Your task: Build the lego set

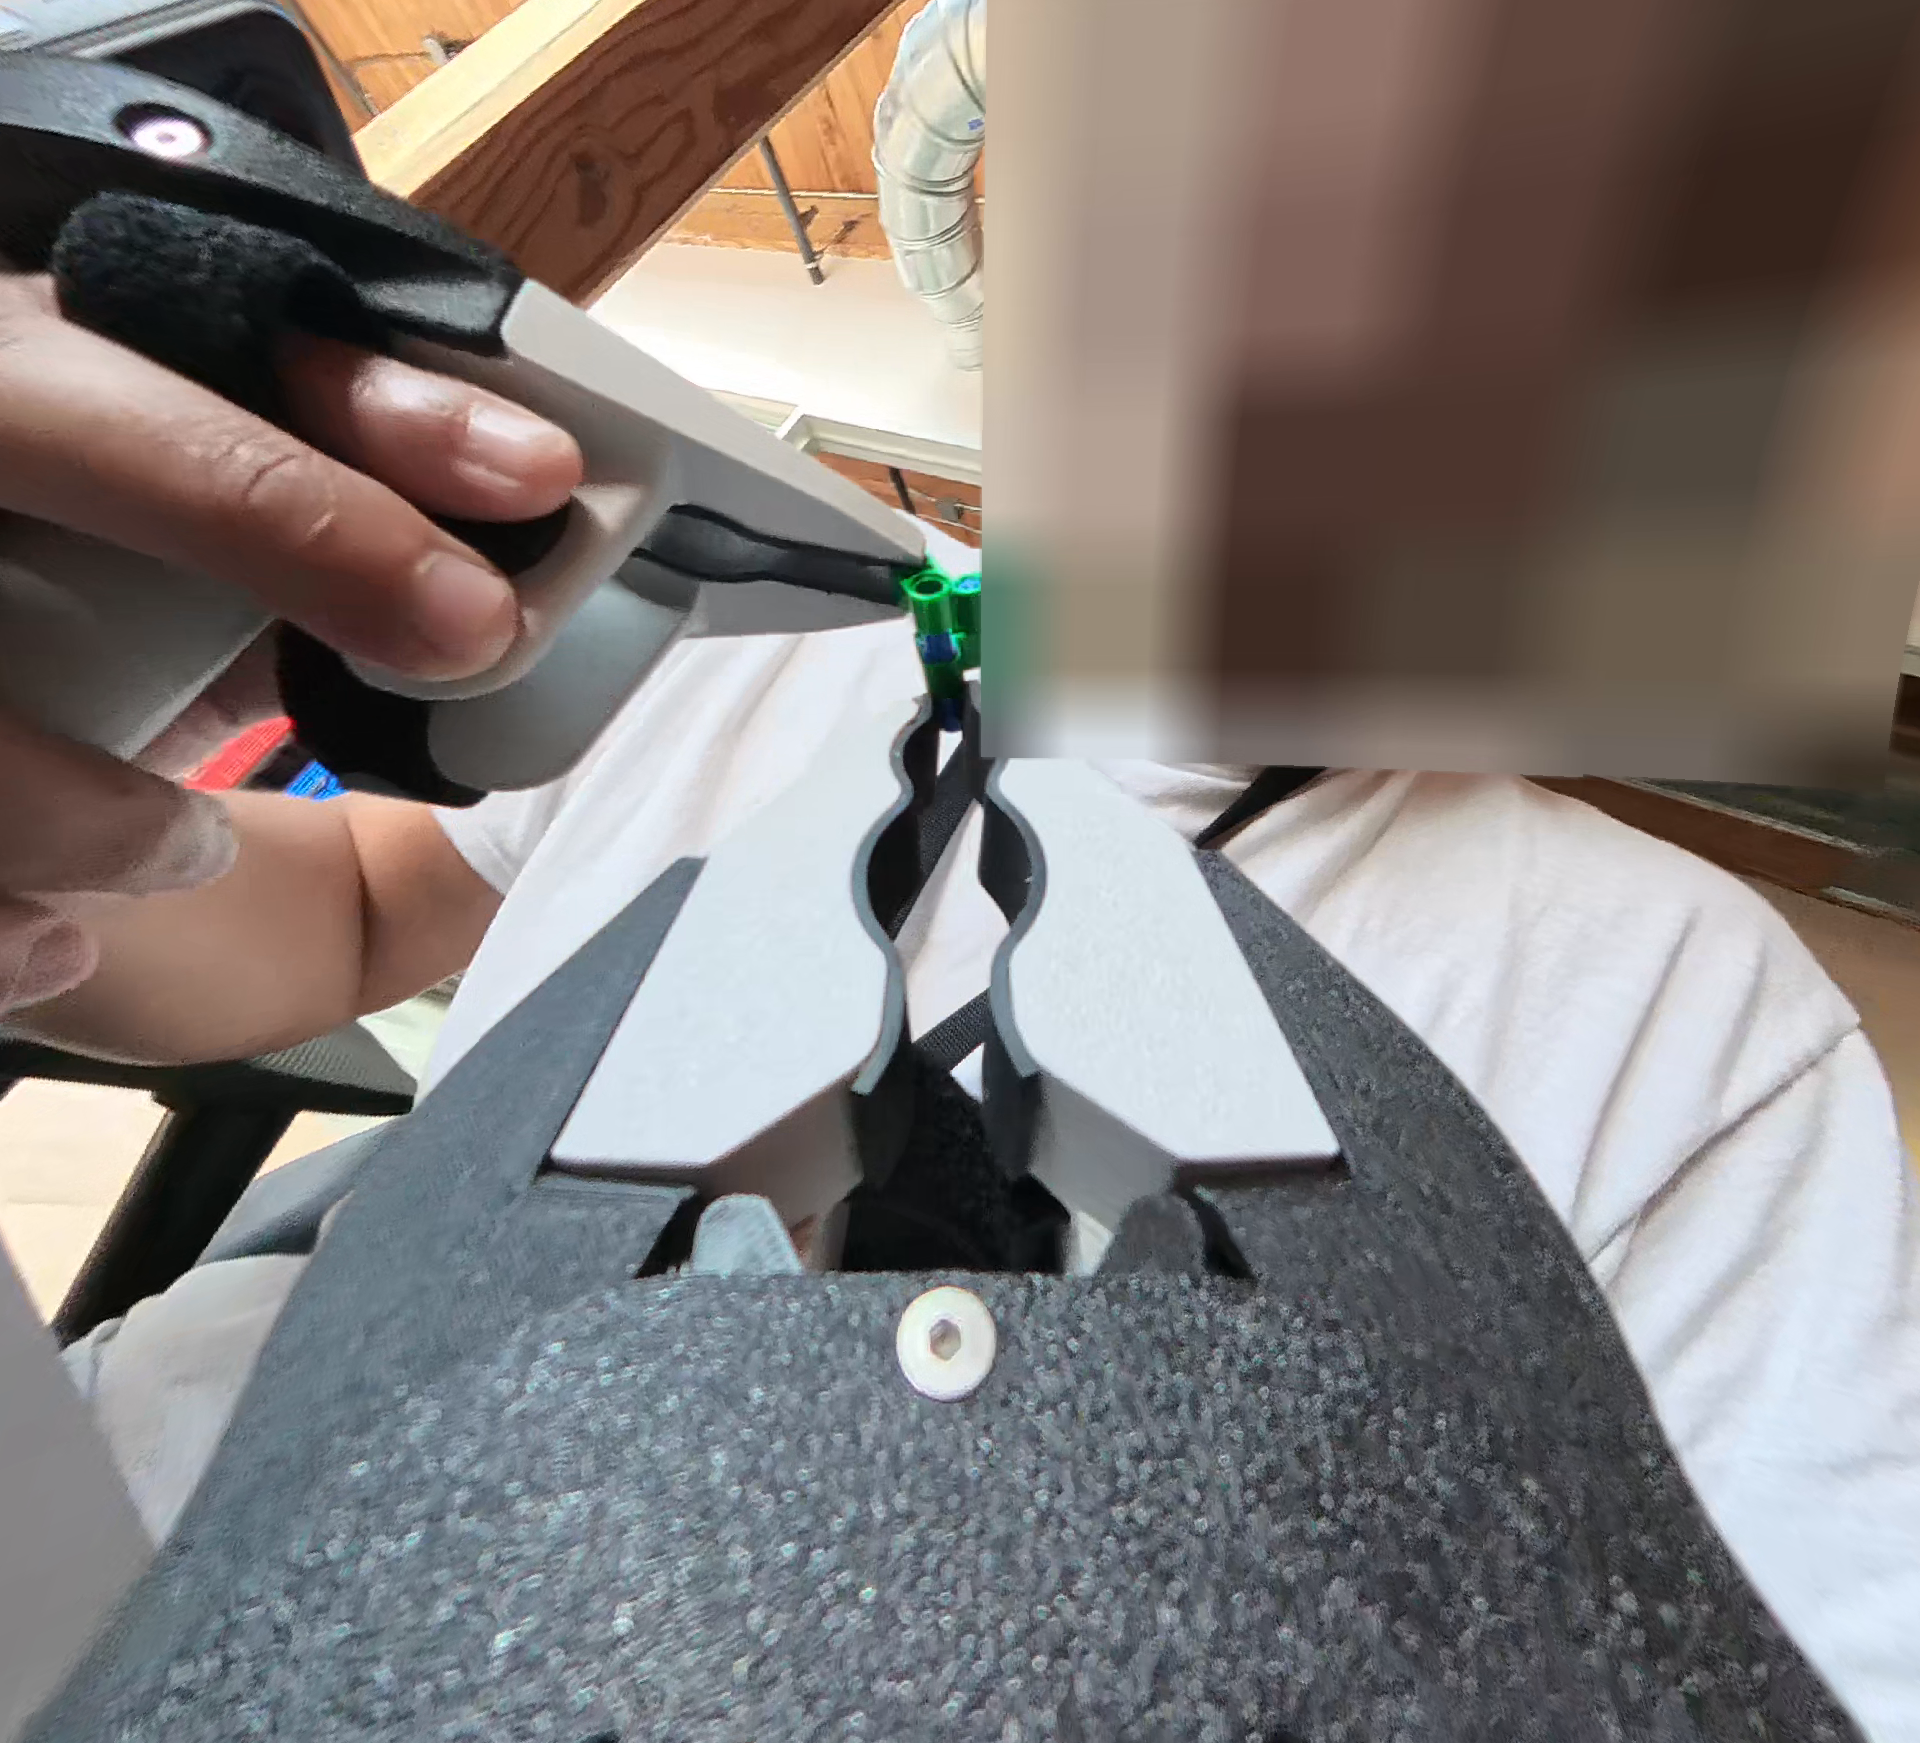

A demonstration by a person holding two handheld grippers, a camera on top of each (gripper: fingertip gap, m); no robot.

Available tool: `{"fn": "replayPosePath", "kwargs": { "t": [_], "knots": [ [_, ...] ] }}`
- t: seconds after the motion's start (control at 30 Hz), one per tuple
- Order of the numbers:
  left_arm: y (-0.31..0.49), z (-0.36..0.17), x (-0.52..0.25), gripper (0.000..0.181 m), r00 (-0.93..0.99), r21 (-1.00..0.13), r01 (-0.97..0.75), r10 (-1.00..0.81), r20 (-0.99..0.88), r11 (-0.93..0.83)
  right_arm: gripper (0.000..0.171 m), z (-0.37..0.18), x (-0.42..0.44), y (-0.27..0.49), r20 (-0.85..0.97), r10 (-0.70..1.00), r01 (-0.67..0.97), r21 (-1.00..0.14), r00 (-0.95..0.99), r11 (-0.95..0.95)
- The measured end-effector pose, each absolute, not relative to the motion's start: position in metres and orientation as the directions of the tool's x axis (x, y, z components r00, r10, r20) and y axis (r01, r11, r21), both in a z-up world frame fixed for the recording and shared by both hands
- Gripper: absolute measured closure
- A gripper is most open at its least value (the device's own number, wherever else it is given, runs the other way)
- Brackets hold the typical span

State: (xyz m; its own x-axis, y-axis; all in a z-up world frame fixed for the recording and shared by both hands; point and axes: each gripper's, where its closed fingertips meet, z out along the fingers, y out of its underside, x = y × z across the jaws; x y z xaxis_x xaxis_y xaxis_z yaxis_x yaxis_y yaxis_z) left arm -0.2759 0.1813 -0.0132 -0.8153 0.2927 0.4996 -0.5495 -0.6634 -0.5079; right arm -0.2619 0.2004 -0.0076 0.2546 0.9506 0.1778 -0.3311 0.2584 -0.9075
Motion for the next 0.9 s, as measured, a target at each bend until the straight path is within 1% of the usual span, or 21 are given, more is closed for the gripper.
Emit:
{"fn": "replayPosePath", "kwargs": {
  "t": [0.13,0.2,0.3,0.37,0.47,0.53,0.63,0.73,0.8,0.83,0.9],
  "knots": [
    [0.181,-0.011,-0.277,0.181,-0.830,-0.532,-0.528,0.269,0.488,-0.662,0.165,-0.006,-0.263,0.201,0.169,0.948,-0.350,-0.900,0.269,0.259],
    [0.180,-0.011,-0.277,0.181,-0.828,-0.538,-0.532,0.269,0.492,-0.654,0.165,-0.007,-0.263,0.199,0.149,0.959,-0.358,-0.905,0.241,0.231],
    [0.180,-0.011,-0.277,0.181,-0.820,-0.517,-0.542,0.282,0.498,-0.663,0.165,-0.006,-0.263,0.200,0.173,0.951,-0.345,-0.903,0.257,0.257],
    [0.182,-0.015,-0.273,0.181,-0.817,-0.530,-0.528,0.226,0.531,-0.663,0.165,-0.008,-0.260,0.201,0.199,0.939,-0.308,-0.908,0.282,0.285],
    [0.187,-0.024,-0.267,0.180,-0.795,-0.546,-0.522,0.142,0.590,-0.655,0.165,-0.013,-0.257,0.207,0.269,0.902,-0.187,-0.920,0.337,0.344],
    [0.190,-0.029,-0.265,0.179,-0.783,-0.557,-0.521,0.103,0.613,-0.647,0.164,-0.017,-0.255,0.207,0.288,0.894,-0.137,-0.926,0.344,0.351],
    [0.193,-0.035,-0.264,0.180,-0.766,-0.551,-0.535,0.092,0.636,-0.641,0.166,-0.026,-0.258,0.202,0.278,0.914,-0.113,-0.940,0.295,0.323],
    [0.193,-0.042,-0.262,0.180,-0.746,-0.557,-0.553,0.071,0.662,-0.620,0.171,-0.032,-0.256,0.204,0.261,0.920,-0.104,-0.948,0.292,0.302],
    [0.193,-0.052,-0.259,0.179,-0.719,-0.590,-0.558,-0.015,0.695,-0.584,0.171,-0.037,-0.247,0.211,0.241,0.916,-0.083,-0.956,0.321,0.281],
    [0.196,-0.061,-0.255,0.180,-0.693,-0.620,-0.553,-0.105,0.713,-0.556,0.171,-0.042,-0.242,0.214,0.230,0.911,-0.060,-0.962,0.342,0.265],
    [0.206,-0.088,-0.247,0.179,-0.614,-0.700,-0.547,-0.348,0.708,-0.459,0.171,-0.057,-0.231,0.221,0.203,0.900,0.011,-0.976,0.385,0.216]
  ]
}}
